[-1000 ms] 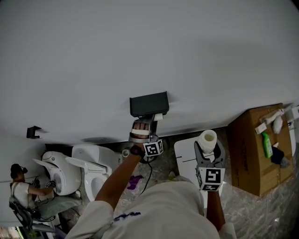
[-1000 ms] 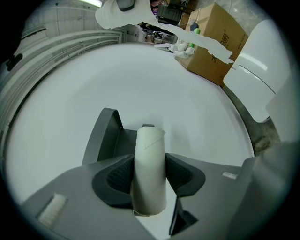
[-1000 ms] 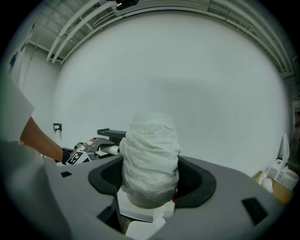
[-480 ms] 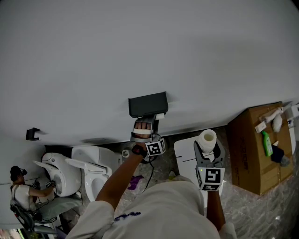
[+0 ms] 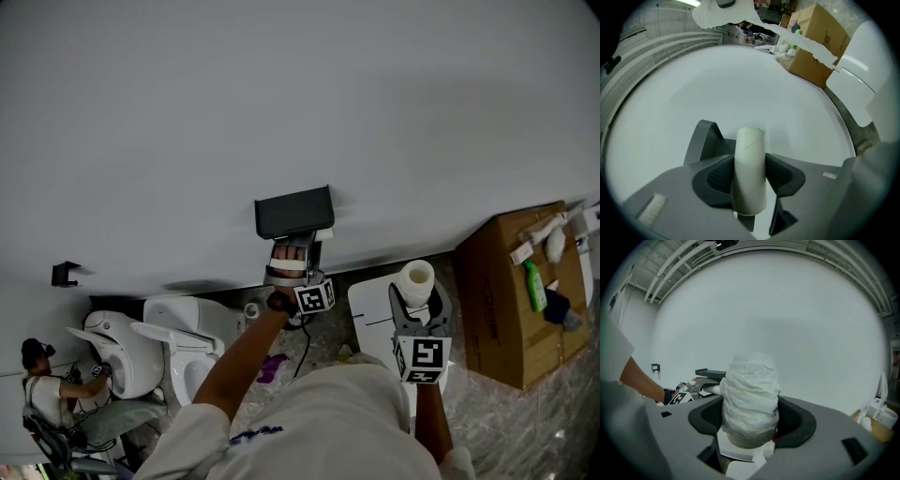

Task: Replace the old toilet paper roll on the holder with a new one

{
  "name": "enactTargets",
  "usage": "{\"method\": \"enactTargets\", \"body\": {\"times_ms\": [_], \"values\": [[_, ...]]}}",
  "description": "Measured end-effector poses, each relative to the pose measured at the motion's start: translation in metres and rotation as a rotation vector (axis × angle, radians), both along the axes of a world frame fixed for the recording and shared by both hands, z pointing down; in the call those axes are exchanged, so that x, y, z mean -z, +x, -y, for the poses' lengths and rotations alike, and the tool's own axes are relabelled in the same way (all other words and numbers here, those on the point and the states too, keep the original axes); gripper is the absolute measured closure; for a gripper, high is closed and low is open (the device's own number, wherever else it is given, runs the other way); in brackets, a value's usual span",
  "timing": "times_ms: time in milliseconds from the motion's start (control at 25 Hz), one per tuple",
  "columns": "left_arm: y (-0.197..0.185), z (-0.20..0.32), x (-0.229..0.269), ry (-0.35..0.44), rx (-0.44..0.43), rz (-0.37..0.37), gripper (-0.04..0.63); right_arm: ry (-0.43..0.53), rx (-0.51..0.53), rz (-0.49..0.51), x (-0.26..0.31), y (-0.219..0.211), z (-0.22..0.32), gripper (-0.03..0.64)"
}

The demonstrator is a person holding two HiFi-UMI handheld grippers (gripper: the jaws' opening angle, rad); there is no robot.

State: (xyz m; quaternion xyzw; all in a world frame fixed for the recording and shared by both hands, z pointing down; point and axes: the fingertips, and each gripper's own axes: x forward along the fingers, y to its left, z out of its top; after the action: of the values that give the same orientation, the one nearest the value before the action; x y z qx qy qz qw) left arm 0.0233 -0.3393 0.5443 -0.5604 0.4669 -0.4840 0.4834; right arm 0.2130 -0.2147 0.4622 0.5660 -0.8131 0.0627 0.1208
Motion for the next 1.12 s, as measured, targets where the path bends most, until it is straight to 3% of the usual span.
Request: {"method": "enactTargets", "body": {"times_ms": [1120], "values": [[0.059, 0.0, 0.001, -0.013, -0.092, -0.039, 0.397, -0.011, -0.06, -0.014, -0.001, 0.023, -0.007, 0.31]]}}
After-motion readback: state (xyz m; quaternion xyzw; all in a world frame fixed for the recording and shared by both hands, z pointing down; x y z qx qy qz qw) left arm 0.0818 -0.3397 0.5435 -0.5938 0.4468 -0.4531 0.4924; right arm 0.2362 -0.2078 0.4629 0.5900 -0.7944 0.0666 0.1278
